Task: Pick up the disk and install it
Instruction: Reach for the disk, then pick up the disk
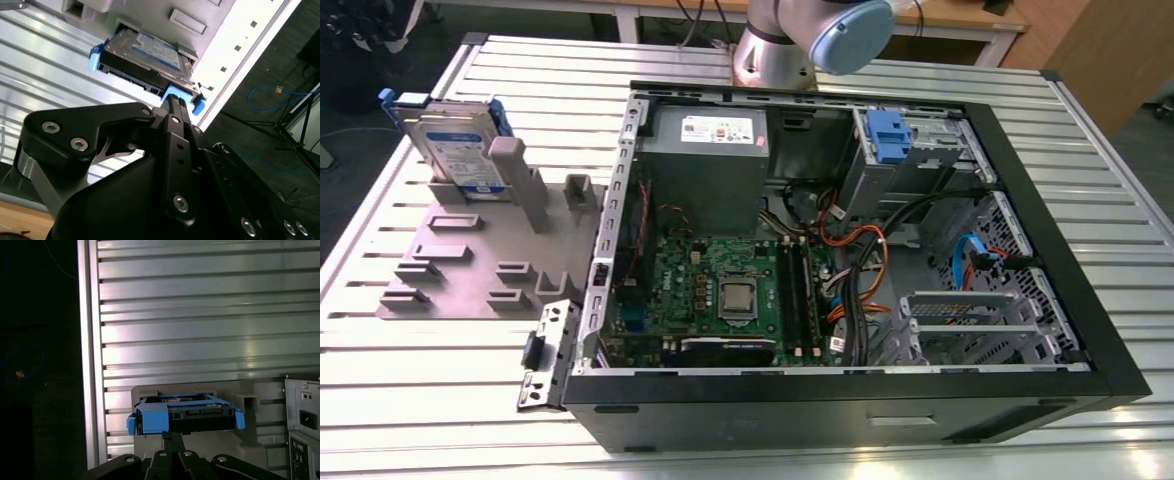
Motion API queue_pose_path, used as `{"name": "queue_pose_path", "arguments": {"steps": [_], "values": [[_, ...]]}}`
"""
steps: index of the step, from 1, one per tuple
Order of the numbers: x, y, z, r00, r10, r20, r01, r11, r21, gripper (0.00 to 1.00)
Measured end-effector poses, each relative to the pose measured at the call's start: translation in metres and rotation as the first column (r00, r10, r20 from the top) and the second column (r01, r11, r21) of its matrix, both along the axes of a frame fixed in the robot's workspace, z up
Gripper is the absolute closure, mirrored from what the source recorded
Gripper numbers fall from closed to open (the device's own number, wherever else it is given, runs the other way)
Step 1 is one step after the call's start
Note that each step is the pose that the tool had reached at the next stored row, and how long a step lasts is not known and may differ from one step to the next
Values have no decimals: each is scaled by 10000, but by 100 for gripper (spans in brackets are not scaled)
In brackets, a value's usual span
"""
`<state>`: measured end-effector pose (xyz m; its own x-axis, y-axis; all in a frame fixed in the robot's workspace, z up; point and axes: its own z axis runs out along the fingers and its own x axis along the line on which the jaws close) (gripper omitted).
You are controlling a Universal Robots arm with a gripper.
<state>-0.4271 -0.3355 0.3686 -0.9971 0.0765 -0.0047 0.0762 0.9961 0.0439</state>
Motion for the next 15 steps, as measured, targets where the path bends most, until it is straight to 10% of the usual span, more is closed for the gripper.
{"name": "queue_pose_path", "arguments": {"steps": [15], "values": [[-4,0,0,10000,85,-1,-85,10000,0,89]]}}
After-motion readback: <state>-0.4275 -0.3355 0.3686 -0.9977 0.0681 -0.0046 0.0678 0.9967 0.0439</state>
